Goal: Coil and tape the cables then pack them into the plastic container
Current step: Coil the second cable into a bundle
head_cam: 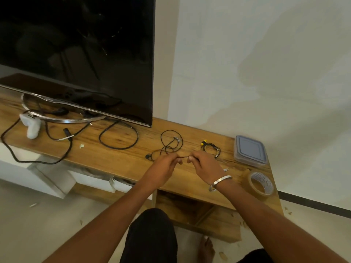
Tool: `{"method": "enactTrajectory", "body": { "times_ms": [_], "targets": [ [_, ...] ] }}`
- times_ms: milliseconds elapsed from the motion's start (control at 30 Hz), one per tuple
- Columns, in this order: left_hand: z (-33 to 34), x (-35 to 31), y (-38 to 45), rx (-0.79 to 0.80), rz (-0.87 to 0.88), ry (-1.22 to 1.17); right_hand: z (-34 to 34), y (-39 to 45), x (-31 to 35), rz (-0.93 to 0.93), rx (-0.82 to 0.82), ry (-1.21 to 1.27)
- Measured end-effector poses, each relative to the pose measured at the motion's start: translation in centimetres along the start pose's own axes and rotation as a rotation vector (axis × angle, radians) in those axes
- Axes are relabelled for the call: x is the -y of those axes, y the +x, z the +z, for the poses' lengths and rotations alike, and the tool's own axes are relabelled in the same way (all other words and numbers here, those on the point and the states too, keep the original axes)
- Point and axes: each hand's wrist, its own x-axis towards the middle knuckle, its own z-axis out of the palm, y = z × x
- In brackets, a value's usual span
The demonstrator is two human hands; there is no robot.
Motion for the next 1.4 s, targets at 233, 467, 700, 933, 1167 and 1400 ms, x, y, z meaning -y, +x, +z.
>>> {"method": "enactTrajectory", "body": {
  "times_ms": [233,467,700,933,1167,1400],
  "targets": [
    [-1.0,-0.6,1.7,0.051,-0.032,0.039,-1.2,-2.1,-4.3,0.149,-0.092,0.093],
    [-0.1,-3.2,2.9,0.087,0.058,0.019,-1.3,-3.2,-4.6,0.213,0.024,0.198],
    [0.4,-4.5,3.3,0.163,0.112,0.035,-1.6,-2.0,-1.7,0.073,0.050,0.238],
    [-1.3,-4.0,3.7,0.168,0.057,0.072,-2.5,-2.3,-3.1,0.120,-0.111,0.095],
    [-3.0,-3.3,4.0,0.164,0.040,0.033,-3.8,-4.1,-5.3,0.232,-0.121,0.066],
    [-2.2,-4.6,4.3,0.154,0.077,0.023,-2.9,-3.7,-4.1,0.198,-0.034,0.171]
  ]
}}
